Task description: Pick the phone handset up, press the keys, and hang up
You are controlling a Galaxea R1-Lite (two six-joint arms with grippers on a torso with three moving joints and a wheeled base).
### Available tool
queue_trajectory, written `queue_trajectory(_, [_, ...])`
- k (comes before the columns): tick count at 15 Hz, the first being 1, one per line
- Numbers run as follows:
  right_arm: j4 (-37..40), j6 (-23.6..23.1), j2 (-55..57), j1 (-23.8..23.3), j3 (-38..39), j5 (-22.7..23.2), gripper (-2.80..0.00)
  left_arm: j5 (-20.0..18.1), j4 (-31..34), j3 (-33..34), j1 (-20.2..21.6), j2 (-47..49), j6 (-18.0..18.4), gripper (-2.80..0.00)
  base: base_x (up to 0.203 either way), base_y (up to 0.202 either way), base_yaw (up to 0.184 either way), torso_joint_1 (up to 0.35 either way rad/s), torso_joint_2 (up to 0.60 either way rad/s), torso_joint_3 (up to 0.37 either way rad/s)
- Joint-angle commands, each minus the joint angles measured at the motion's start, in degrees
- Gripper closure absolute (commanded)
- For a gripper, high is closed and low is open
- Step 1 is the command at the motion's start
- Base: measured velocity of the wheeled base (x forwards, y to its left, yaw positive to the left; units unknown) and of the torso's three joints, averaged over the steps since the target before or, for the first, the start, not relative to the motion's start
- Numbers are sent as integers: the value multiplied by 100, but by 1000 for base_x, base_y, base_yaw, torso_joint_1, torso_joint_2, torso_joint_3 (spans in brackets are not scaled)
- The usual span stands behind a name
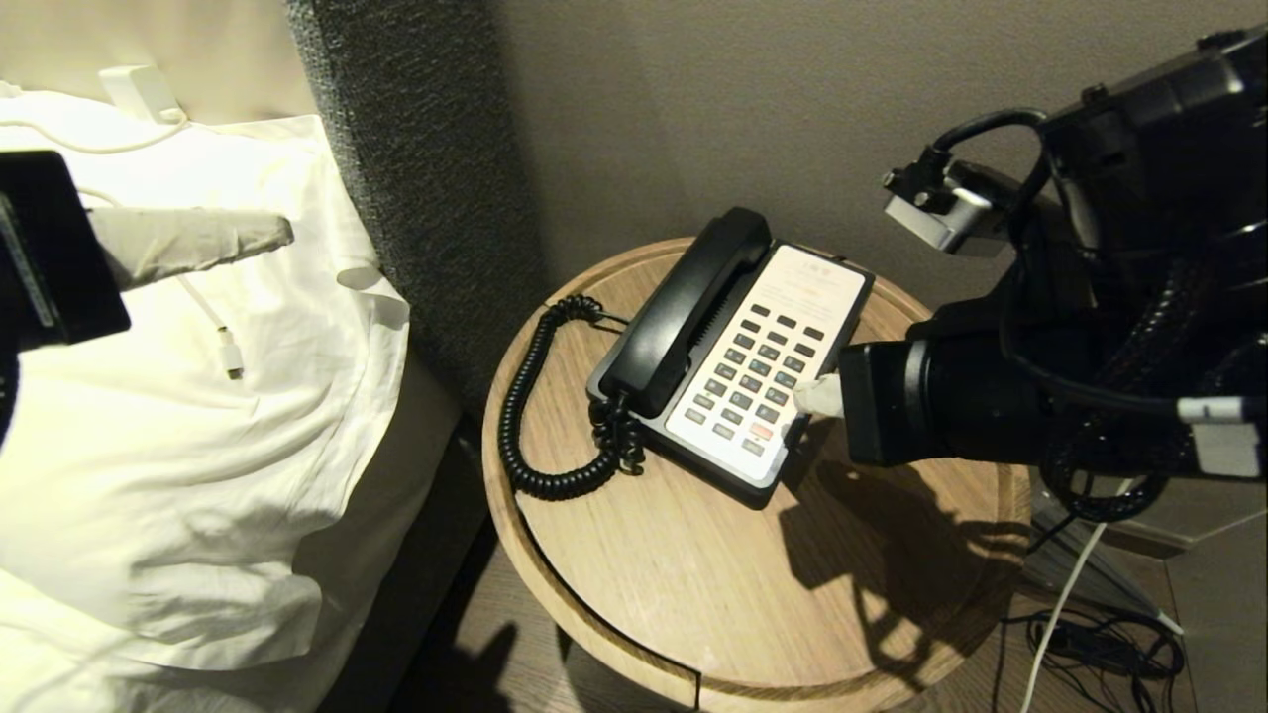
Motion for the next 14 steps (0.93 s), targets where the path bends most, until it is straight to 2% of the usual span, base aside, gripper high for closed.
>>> queue_trajectory(1, [127,32,-460,9,107,-134,0,16,34,153,84,-296,-57,0,0,0,0,0,0,0])
queue_trajectory(4, [393,57,-1059,10,306,-364,0,198,270,342,286,-950,-76,0,0,0,0,0,0,0])
queue_trajectory(6, [560,118,-1549,4,597,-508,0,402,775,581,478,-1589,-136,0,0,0,0,0,0,0])
queue_trajectory(8, [623,194,-2176,3,1032,-766,0,562,1205,843,846,-2278,-274,0,0,0,0,0,0,0])
queue_trajectory(10, [751,291,-2874,3,1395,-1070,0,643,1628,974,1384,-2880,-409,0,0,0,0,0,0,0])
queue_trajectory(14, [1477,403,-4265,-176,1793,-1426,0,596,2466,1271,1935,-4001,-435,0,0,0,0,0,0,0])
